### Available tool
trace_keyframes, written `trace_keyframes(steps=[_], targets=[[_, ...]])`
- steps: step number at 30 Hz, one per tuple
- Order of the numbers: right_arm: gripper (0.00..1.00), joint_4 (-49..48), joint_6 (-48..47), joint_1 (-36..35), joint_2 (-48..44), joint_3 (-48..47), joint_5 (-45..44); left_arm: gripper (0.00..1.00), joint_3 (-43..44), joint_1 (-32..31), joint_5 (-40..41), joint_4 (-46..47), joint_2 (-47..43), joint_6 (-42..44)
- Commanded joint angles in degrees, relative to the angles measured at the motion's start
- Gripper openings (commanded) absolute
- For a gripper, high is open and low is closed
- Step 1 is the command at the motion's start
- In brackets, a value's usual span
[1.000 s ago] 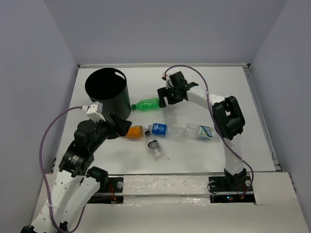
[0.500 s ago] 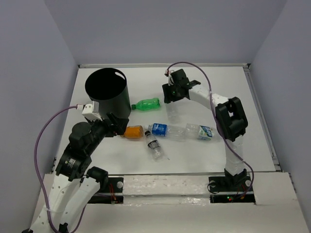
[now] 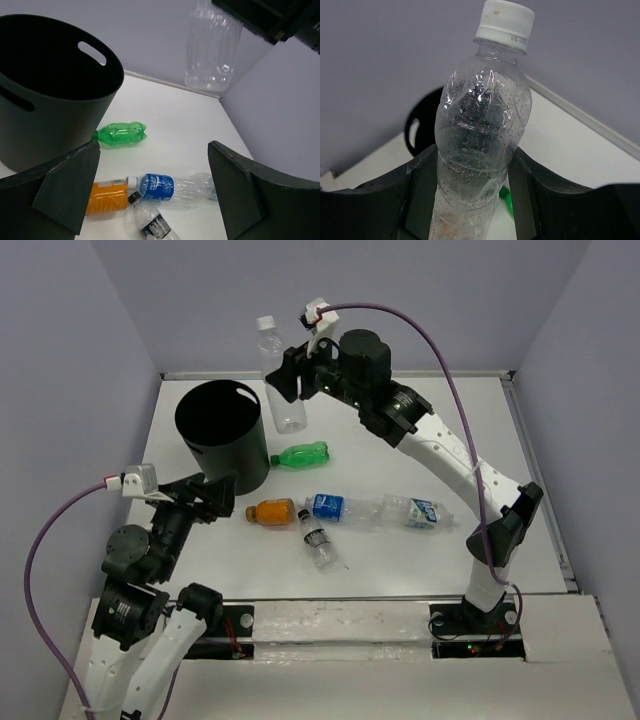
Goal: Put the plastic bottles in the bin
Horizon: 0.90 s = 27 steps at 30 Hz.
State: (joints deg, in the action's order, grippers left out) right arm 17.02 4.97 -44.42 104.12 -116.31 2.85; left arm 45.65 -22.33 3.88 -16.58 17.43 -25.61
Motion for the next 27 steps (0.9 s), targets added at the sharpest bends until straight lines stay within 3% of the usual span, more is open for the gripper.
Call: trace_keyframes(steps=[1,6,10,16,19,20,22,25,27], targets=[[0.32,-14.2,3.8,-1.5,6.7,-8.1,4.4,0.98,1.1,-0.5,2.3,0.4,-2.4,-2.0],[0.29,-24.7,7.9,-3.4,17.1,-20.2,9.7,0.98,3.6,-0.6,-0.2,0.5,-2.3,-2.3],[0.29,-25.9,7.1,-5.2,28.4,-29.9,10.2,0.98,4.6,-0.8,-0.9,-1.3,-2.5,-2.2],[0.32,-31.9,6.6,-5.8,30.4,-25.7,9.5,0.98,4.4,-0.9,-0.5,-2.0,-3.1,-2.8],[0.43,-32.1,6.3,-5.8,31.1,-24.8,9.8,0.98,4.4,-0.9,-0.9,-1.7,-2.3,-3.0],[0.59,-32.0,6.0,-5.8,30.7,-23.9,9.8,0.98,4.4,-0.9,-1.2,-1.5,-2.1,-3.0],[0.83,-32.0,5.7,-5.8,29.8,-21.6,10.3,0.98,4.4,-0.9,-2.2,-0.7,-1.4,-2.9],[0.93,-31.3,4.6,-5.8,25.7,-18.1,8.8,0.98,5.0,-0.9,-3.6,0.4,0.3,-2.8],[0.93,-31.2,3.6,-5.8,22.1,-11.7,6.4,0.98,5.2,-0.9,-6.3,0.9,1.6,-2.7]])
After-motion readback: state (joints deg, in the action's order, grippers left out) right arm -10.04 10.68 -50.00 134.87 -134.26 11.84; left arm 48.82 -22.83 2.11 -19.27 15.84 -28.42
